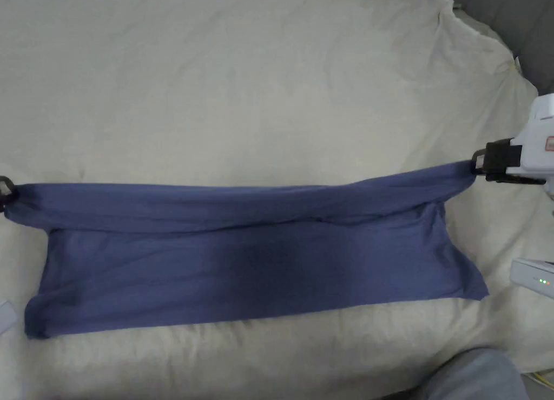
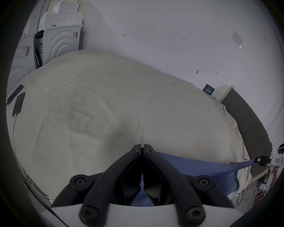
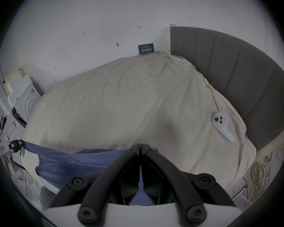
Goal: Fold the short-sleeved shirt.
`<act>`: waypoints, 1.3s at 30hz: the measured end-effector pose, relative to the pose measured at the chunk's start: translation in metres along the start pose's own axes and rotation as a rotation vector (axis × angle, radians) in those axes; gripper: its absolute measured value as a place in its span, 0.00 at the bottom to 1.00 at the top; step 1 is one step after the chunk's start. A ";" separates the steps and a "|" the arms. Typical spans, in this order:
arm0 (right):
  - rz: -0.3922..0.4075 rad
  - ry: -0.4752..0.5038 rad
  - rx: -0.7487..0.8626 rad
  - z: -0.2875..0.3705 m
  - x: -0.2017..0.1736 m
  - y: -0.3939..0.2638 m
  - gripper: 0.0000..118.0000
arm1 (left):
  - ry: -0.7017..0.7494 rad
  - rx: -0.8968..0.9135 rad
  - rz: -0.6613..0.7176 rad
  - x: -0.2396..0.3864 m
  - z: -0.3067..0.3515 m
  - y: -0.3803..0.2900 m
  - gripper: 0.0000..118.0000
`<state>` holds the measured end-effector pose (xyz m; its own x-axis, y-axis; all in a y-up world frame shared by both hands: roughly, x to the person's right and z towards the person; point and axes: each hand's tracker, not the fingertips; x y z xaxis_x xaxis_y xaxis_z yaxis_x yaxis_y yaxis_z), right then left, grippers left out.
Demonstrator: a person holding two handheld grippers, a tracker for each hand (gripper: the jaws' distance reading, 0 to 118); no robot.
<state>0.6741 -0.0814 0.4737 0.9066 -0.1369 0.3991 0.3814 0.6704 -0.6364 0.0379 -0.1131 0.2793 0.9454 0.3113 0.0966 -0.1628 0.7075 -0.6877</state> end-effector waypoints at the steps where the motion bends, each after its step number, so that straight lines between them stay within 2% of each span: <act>1: -0.015 -0.004 -0.010 0.000 0.003 -0.010 0.00 | 0.006 -0.011 -0.002 -0.003 0.002 -0.009 0.00; 13: -0.101 -0.092 -0.179 -0.036 0.027 -0.107 0.00 | 0.116 -0.183 -0.016 -0.022 -0.002 -0.098 0.00; 18: -0.088 -0.110 -0.216 -0.044 0.028 -0.122 0.00 | 0.142 -0.214 -0.015 -0.023 -0.004 -0.108 0.00; 19: -0.075 -0.103 -0.217 -0.044 0.027 -0.123 0.00 | 0.143 -0.214 -0.013 -0.023 -0.003 -0.109 0.08; 20: -0.056 -0.088 -0.205 -0.042 0.027 -0.124 0.06 | 0.159 -0.206 -0.006 -0.022 0.000 -0.109 0.24; 21: -0.041 -0.091 -0.188 -0.039 0.027 -0.123 0.22 | 0.177 -0.190 -0.007 -0.020 0.003 -0.106 0.44; 22: -0.030 -0.123 -0.182 -0.033 0.025 -0.119 0.48 | 0.225 -0.163 -0.014 -0.022 0.006 -0.099 0.67; 23: -0.025 -0.129 -0.180 -0.029 0.026 -0.114 0.81 | 0.250 -0.135 -0.024 -0.021 0.011 -0.094 0.87; 24: -0.013 -0.137 -0.162 -0.022 0.027 -0.108 0.91 | 0.274 -0.098 -0.031 -0.019 0.017 -0.088 0.93; 28: 0.057 -0.177 0.103 0.018 0.013 -0.074 0.92 | 0.334 0.148 -0.138 0.009 0.046 -0.055 0.94; 33: 0.230 -0.239 0.455 0.063 -0.040 -0.055 0.93 | 0.294 0.434 -0.226 0.066 0.076 -0.042 0.94; 36: 0.234 -0.194 0.590 0.076 -0.067 -0.059 0.97 | 0.248 0.555 -0.302 0.090 0.082 -0.047 0.97; 39: 0.218 -0.115 0.655 0.080 -0.089 -0.067 1.00 | 0.177 0.577 -0.385 0.109 0.082 -0.055 0.96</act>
<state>0.5532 -0.0559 0.5338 0.9114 0.1047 0.3980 -0.0271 0.9803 -0.1958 0.1266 -0.0657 0.3868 0.9894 -0.1008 0.1041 0.1143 0.9844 -0.1335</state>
